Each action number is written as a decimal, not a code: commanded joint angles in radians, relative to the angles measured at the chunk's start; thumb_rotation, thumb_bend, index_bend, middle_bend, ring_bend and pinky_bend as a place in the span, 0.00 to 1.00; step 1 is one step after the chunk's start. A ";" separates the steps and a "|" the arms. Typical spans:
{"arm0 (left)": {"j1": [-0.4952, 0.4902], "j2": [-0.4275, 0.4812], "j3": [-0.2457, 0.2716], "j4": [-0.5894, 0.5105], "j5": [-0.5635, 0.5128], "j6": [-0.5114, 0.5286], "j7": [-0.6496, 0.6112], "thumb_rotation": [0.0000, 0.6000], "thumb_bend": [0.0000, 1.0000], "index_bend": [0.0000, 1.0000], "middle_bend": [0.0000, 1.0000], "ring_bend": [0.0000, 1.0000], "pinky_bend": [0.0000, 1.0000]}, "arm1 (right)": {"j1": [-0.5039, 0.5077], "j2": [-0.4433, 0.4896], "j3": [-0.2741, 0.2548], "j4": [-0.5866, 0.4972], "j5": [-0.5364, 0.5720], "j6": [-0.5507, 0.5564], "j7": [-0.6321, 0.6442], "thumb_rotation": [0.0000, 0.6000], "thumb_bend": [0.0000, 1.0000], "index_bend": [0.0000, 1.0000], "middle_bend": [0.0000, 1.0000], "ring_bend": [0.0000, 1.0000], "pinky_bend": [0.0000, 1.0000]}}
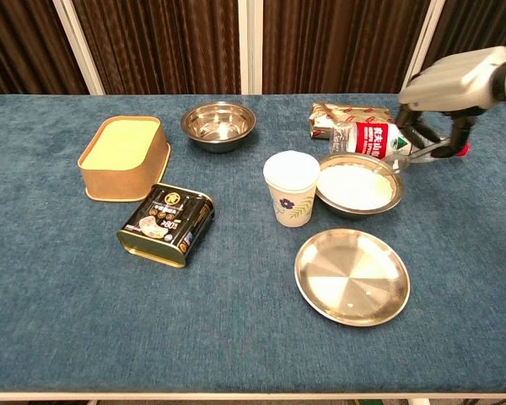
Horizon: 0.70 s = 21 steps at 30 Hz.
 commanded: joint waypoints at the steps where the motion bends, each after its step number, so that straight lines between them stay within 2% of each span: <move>1: 0.004 -0.003 0.002 0.005 0.001 0.004 -0.005 1.00 0.03 0.11 0.04 0.03 0.06 | 0.107 -0.062 -0.076 -0.006 0.131 0.034 -0.134 1.00 0.33 0.61 0.57 0.22 0.09; 10: 0.005 -0.014 0.001 0.030 0.000 -0.001 -0.030 1.00 0.03 0.11 0.04 0.03 0.06 | 0.233 -0.144 -0.184 -0.003 0.313 0.143 -0.319 1.00 0.33 0.62 0.58 0.23 0.09; 16: 0.004 -0.018 0.000 0.043 -0.006 -0.009 -0.042 1.00 0.03 0.11 0.04 0.03 0.06 | 0.288 -0.191 -0.213 -0.002 0.405 0.192 -0.393 1.00 0.33 0.62 0.58 0.23 0.08; 21: 0.010 -0.023 0.004 0.047 -0.006 -0.005 -0.044 1.00 0.03 0.11 0.04 0.03 0.06 | 0.303 -0.219 -0.217 0.000 0.427 0.201 -0.390 1.00 0.33 0.62 0.58 0.23 0.08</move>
